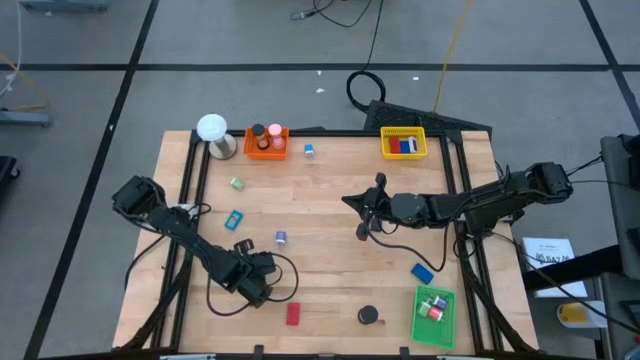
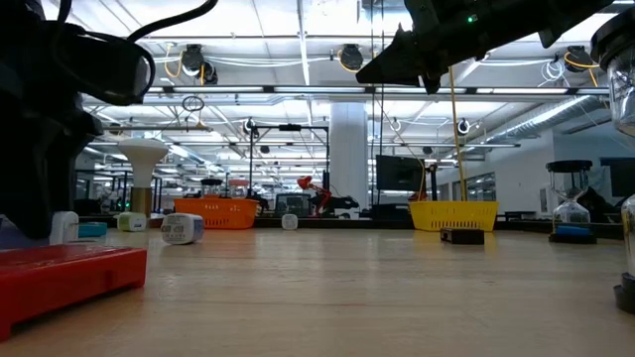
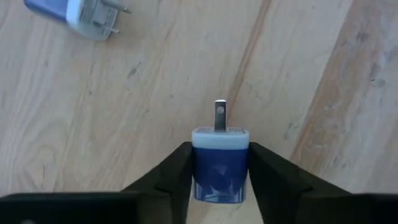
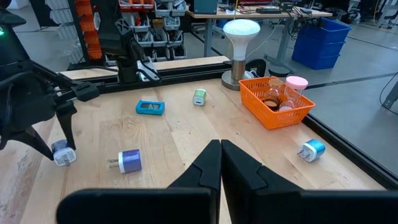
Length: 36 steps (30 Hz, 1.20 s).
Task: Pick & Place Office items
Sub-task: Put the bottom purple charger adapter into the green basket
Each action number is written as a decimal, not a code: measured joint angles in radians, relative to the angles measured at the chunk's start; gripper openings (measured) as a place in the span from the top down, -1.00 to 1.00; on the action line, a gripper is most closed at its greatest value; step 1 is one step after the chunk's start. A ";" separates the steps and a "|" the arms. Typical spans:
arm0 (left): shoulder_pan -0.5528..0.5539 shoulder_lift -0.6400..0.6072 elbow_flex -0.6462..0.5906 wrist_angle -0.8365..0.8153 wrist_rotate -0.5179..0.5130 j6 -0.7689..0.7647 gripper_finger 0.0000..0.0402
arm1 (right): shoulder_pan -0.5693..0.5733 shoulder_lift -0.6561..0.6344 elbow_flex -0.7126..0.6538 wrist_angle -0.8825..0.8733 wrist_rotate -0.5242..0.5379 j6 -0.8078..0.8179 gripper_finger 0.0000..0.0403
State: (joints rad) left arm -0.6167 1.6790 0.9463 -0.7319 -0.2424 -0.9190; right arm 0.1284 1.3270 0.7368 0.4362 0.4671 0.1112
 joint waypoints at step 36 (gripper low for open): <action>0.365 0.395 0.000 1.513 0.030 0.929 0.37 | 0.000 0.000 0.000 0.000 0.000 0.000 0.98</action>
State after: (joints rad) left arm -0.2520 2.0741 0.9459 0.7813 -0.2128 0.0095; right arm 0.1287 1.3270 0.7368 0.4366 0.4671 0.1114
